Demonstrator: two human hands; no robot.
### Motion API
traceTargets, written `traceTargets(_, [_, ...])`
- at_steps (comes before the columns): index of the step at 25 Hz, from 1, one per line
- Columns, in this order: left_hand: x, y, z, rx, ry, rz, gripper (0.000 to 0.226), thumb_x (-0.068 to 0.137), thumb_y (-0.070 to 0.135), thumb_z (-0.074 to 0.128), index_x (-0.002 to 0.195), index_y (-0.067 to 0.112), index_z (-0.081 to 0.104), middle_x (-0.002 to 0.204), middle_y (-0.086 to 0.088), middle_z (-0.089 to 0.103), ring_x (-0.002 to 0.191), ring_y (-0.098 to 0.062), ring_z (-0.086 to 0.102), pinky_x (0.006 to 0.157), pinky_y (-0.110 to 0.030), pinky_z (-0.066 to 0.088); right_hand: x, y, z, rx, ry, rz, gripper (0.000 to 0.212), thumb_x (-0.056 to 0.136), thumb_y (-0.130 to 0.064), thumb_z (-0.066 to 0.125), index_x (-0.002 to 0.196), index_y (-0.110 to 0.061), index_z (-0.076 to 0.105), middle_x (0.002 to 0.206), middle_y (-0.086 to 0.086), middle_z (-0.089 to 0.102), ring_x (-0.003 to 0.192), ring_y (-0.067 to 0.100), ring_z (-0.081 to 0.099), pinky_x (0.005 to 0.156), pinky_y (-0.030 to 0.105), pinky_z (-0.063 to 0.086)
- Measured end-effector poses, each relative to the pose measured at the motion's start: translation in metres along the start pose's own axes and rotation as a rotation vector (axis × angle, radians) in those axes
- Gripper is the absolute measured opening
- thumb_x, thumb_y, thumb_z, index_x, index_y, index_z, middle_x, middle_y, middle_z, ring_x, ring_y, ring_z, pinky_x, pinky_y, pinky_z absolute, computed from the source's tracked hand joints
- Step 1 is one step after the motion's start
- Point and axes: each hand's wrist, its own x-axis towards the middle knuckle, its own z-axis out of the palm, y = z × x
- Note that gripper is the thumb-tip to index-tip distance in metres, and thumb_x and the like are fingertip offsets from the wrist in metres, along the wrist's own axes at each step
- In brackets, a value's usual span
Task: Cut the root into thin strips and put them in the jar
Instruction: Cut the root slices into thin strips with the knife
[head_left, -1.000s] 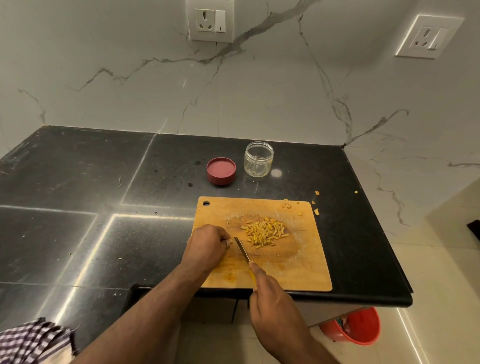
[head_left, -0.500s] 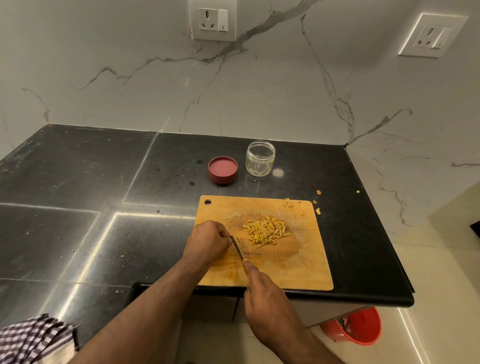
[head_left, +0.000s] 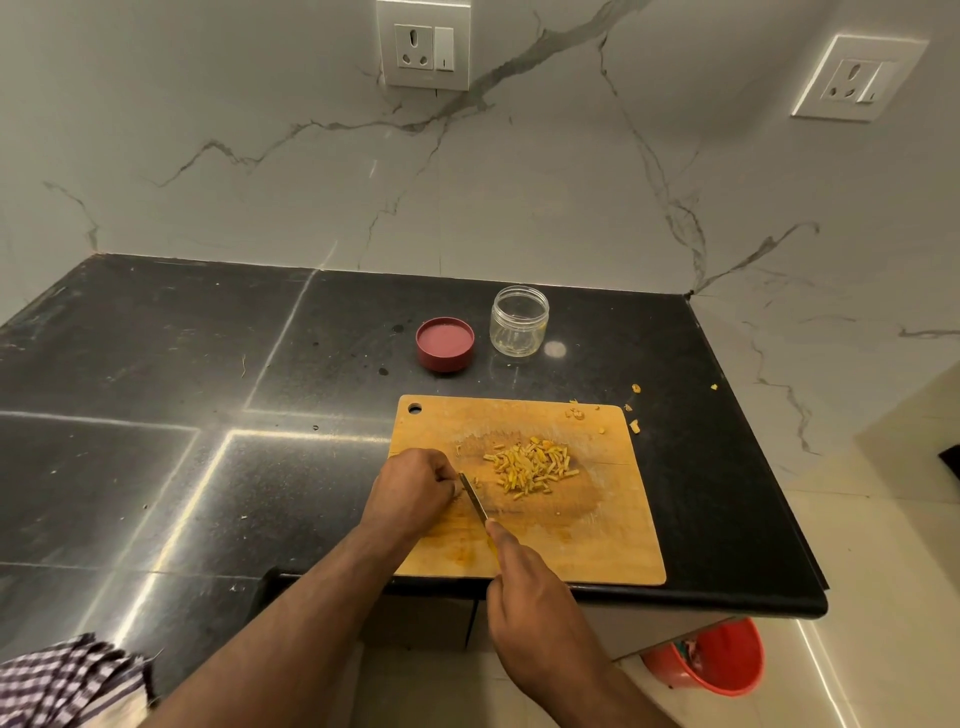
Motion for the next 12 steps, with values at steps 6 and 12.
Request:
traceTargets(6, [0.001,0.001,0.000,0.003,0.009,-0.015,0.002,0.090,0.026,0.073,0.087,0.025,0.073,0.081,0.012,0.066,0.077,-0.005,0.060,0.063,-0.024,0.045,0.000,0.009,-0.002,0.020,-0.050,0.018,0.052,0.105,-0.029,0.033,0.154,-0.034,0.018,0.139,-0.009,0.046,0.109,0.003,0.046,0.091,0.019,0.040])
traceTargets(12, [0.001,-0.001,0.000,0.008,-0.016,-0.010,0.005,0.090,0.024,0.071,0.086,0.026,0.074,0.081,0.011,0.068,0.078,-0.006,0.062,0.067,-0.027,0.054,-0.013,0.012,-0.003,0.058,-0.005,0.025,0.051,0.105,-0.028,0.033,0.154,-0.037,0.018,0.142,-0.015,0.041,0.105,-0.003,0.043,0.086,0.011,0.035])
